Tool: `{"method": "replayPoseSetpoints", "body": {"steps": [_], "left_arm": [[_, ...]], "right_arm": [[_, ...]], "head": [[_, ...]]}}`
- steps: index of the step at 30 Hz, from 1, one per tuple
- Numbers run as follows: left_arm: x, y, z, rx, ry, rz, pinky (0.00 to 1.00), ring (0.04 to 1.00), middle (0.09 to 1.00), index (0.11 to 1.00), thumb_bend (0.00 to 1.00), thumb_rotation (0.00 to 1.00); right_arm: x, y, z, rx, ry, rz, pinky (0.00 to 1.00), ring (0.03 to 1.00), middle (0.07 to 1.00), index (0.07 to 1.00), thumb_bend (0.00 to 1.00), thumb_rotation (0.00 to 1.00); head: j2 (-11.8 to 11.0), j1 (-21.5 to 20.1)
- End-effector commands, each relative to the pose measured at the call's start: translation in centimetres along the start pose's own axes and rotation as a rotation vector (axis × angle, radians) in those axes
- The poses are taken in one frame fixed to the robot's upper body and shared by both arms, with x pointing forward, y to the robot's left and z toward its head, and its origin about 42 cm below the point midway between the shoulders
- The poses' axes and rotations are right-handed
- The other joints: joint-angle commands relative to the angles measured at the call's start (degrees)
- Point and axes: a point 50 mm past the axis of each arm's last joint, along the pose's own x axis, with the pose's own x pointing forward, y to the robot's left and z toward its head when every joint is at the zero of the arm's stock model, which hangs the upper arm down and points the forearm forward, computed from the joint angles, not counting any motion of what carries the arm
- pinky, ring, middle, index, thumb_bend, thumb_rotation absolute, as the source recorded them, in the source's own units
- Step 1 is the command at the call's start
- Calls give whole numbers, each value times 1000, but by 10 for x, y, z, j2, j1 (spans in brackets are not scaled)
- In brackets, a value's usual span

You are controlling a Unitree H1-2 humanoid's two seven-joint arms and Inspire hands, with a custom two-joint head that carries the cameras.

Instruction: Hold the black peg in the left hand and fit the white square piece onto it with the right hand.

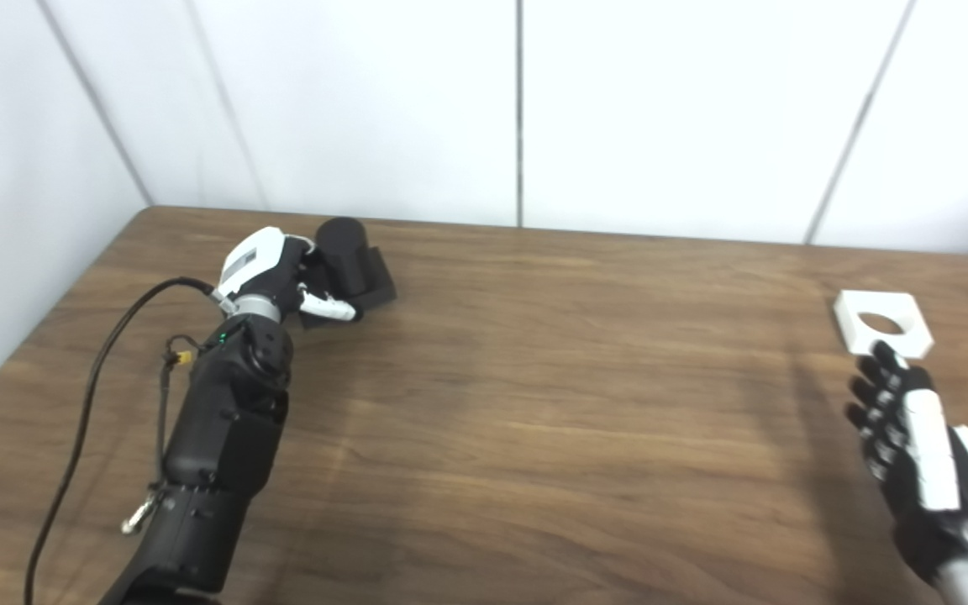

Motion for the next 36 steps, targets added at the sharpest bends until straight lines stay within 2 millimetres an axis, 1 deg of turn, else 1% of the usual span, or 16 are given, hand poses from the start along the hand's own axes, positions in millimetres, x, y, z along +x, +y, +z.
{"method": "replayPoseSetpoints", "body": {"steps": [1,2,3,5,7,9,10,11,13,17,20,24,25,28,32,36], "left_arm": [[-14,17,19,33,-73,47,701,772,756,486,519,67],[-23,15,24,41,-101,36,742,781,758,485,519,65],[-32,11,30,46,-122,22,747,783,759,484,519,65],[-49,4,40,61,-160,-5,787,804,771,485,519,66],[-68,-9,54,67,-205,-36,820,829,775,486,518,61],[-80,-20,62,69,-231,-54,842,844,770,485,518,59],[-85,-26,66,73,-245,-63,858,852,764,485,520,60],[-89,-30,68,75,-254,-69,868,855,759,485,520,60],[-100,-43,74,76,-283,-100,877,864,766,485,521,60],[-125,-70,80,80,-347,-158,836,861,784,484,523,59],[-136,-84,78,72,-358,-161,842,854,771,485,522,61],[-148,-104,79,59,-364,-166,863,849,749,485,518,61],[-150,-108,80,59,-368,-169,872,848,746,485,519,60],[-156,-119,83,46,-377,-179,889,863,763,485,519,59],[-163,-131,87,31,-381,-209,835,866,771,485,518,59],[-167,-140,90,26,-378,-217,834,866,776,485,519,61]], "right_arm": [[5,0,13,-32,-72,4,1000,1000,1000,1000,532,1000],[5,0,12,-40,-72,3,1000,1000,1000,1000,540,1000],[6,0,12,-43,-73,4,1000,1000,1000,1000,540,1000],[8,0,11,-25,-74,5,1000,1000,1000,1000,539,1000],[10,0,11,-21,-77,3,1000,1000,1000,1000,547,1000],[11,2,10,-14,-82,-1,1000,1000,1000,1000,549,1000],[11,3,9,-7,-85,0,1000,1000,1000,1000,533,1000],[11,4,9,-4,-87,1,1000,1000,1000,1000,525,1000],[11,7,9,-6,-92,4,1000,1000,1000,1000,514,1000],[9,9,9,-15,-96,-1,1000,1000,999,1000,540,1000],[8,9,9,-8,-100,2,1000,1000,1000,1000,545,1000],[5,9,8,-7,-106,-1,1000,1000,1000,1000,518,1000],[5,9,7,-7,-107,-2,1000,1000,1000,1000,498,1000],[4,10,7,-4,-110,0,1000,1000,1000,1000,477,1000],[3,11,6,-6,-111,-4,1000,1000,1000,1000,481,1000],[3,9,6,-7,-109,-5,1000,1000,999,1000,486,1000]], "head": [[2,-5],[2,-5],[2,-9],[3,-12],[6,-27],[6,-37],[7,-47],[7,-47],[10,-54],[12,-60],[14,-62],[15,-63],[15,-64],[15,-68],[15,-70],[16,-75]]}}
